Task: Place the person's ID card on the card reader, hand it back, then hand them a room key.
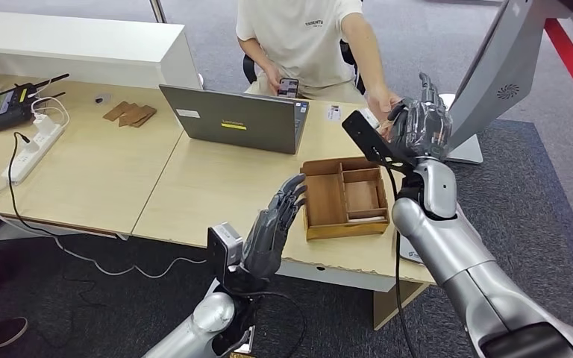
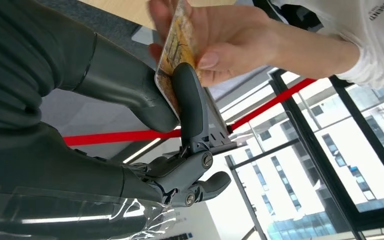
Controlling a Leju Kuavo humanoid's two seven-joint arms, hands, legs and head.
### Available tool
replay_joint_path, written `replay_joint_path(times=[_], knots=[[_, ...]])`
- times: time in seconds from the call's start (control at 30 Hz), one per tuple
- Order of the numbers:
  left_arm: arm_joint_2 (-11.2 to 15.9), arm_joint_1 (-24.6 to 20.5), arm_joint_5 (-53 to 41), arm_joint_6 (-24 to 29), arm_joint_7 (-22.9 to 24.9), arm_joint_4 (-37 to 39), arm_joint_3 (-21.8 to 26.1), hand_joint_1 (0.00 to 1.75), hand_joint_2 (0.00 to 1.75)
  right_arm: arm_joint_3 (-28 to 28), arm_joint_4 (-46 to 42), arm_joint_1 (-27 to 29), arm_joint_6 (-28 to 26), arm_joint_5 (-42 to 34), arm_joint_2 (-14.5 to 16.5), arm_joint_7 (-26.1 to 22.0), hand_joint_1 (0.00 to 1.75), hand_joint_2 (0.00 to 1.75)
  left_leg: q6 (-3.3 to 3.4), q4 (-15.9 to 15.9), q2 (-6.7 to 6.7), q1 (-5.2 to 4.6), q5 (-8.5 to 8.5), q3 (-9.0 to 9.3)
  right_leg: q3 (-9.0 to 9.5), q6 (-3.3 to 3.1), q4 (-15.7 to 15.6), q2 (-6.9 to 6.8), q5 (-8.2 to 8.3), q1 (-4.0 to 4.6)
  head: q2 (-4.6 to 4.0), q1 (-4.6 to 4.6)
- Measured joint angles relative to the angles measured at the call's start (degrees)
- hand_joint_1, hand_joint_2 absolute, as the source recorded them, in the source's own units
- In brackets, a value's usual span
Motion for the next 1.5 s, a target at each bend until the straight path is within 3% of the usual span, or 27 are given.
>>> replay_joint_path(times=[0.3,0.33,0.43,0.47,0.8,0.9,0.93,1.0,1.07,1.1,1.23,1.5], knots=[[-1.26,-1.22,0.87,-2.14,-1.09,2.79,-0.73,0.0,0.0,0.14,8.46,-2.29,1.6,-0.14,1.47,4.41,1.75,1.75,0.01,0.01,-0.06,-0.02,0.0,-0.04,-0.01,0.01,0.0,-0.03,0.0,0.0,0.0,0.0],[-1.38,-1.33,0.97,-2.3,-1.27,3.08,-0.84,0.0,0.0,0.15,9.03,-2.35,1.62,-0.16,1.47,4.65,1.62,1.75,0.01,0.02,-0.08,-0.03,0.0,-0.06,-0.02,0.01,0.0,-0.06,0.0,0.0,0.0,0.0],[-1.54,-1.63,1.27,-2.65,-1.69,3.86,-1.14,0.0,0.0,0.19,10.4,-2.53,1.59,-0.25,1.44,4.96,0.31,1.75,0.01,0.05,-0.15,-0.03,0.01,-0.11,-0.05,0.01,0.0,-0.19,-0.01,0.0,0.0,-0.01],[-1.56,-1.67,1.32,-2.72,-1.74,3.99,-1.16,0.0,0.0,0.2,10.62,-2.56,1.58,-0.28,1.43,4.98,0.0,1.75,0.01,0.05,-0.15,-0.03,0.01,-0.12,-0.06,0.02,0.0,-0.21,-0.01,0.0,0.0,-0.01],[-1.67,-1.74,1.44,-2.91,-1.92,4.27,-1.17,0.0,0.0,0.19,10.94,-2.56,1.41,-0.59,1.42,5.06,0.0,1.75,0.01,0.05,-0.16,-0.03,0.0,-0.12,-0.06,0.02,0.0,-0.22,-0.02,0.0,0.0,0.0],[-1.85,-2.18,1.75,-3.1,-2.22,5.16,-1.27,0.0,0.0,-0.06,11.74,-2.63,-0.95,-3.53,1.36,3.41,0.0,1.75,0.03,0.05,-0.14,-0.03,-0.02,-0.13,-0.08,0.03,0.0,-0.2,-0.05,0.0,0.0,-0.01],[-1.89,-2.35,1.67,-2.86,-2.23,5.47,-1.33,0.0,0.0,-0.5,11.88,-2.74,-2.71,-6.44,1.34,1.25,0.0,1.75,0.03,0.04,-0.14,-0.02,0.0,-0.12,-0.08,0.02,0.0,-0.2,-0.04,0.0,0.0,-0.01],[-1.89,-2.57,0.71,-1.05,-1.85,5.91,-1.36,0.0,0.0,-3.09,9.91,-2.37,-5.97,-19.14,1.59,-8.64,0.0,1.75,0.03,0.04,-0.14,-0.02,0.05,-0.12,-0.06,0.02,0.0,-0.2,0.01,0.01,0.0,-0.01],[-1.72,-2.33,-0.74,1.36,-0.98,5.76,-1.12,0.0,0.0,-5.69,5.91,-0.73,-6.46,-32.36,1.98,-17.52,0.0,1.75,0.03,0.03,-0.15,0.0,0.06,-0.1,-0.02,0.02,0.0,-0.2,0.03,0.02,0.0,0.01],[-1.55,-2.07,-1.38,2.39,-0.54,5.51,-0.9,0.0,0.0,-6.15,3.96,0.48,-5.88,-36.69,2.1,-19.4,0.0,1.75,0.03,0.03,-0.15,0.02,0.06,-0.08,0.01,0.02,0.0,-0.21,0.02,0.03,0.0,-0.01],[-0.55,-0.45,-3.33,5.36,0.76,3.79,0.36,0.0,0.0,-6.66,-5.47,7.1,-4.1,-50.04,2.17,-23.57,0.0,1.75,0.03,0.02,-0.16,0.03,0.05,-0.09,-0.01,0.0,0.0,-0.22,-0.01,0.06,0.0,0.0],[0.94,1.82,-6.28,9.34,1.84,0.88,2.17,0.0,0.0,-7.06,-18.51,13.82,-2.07,-59.69,1.03,-26.14,0.0,1.75,0.03,0.01,-0.15,0.02,0.05,-0.02,0.03,-0.01,0.0,-0.23,-0.02,0.08,0.0,0.02]])
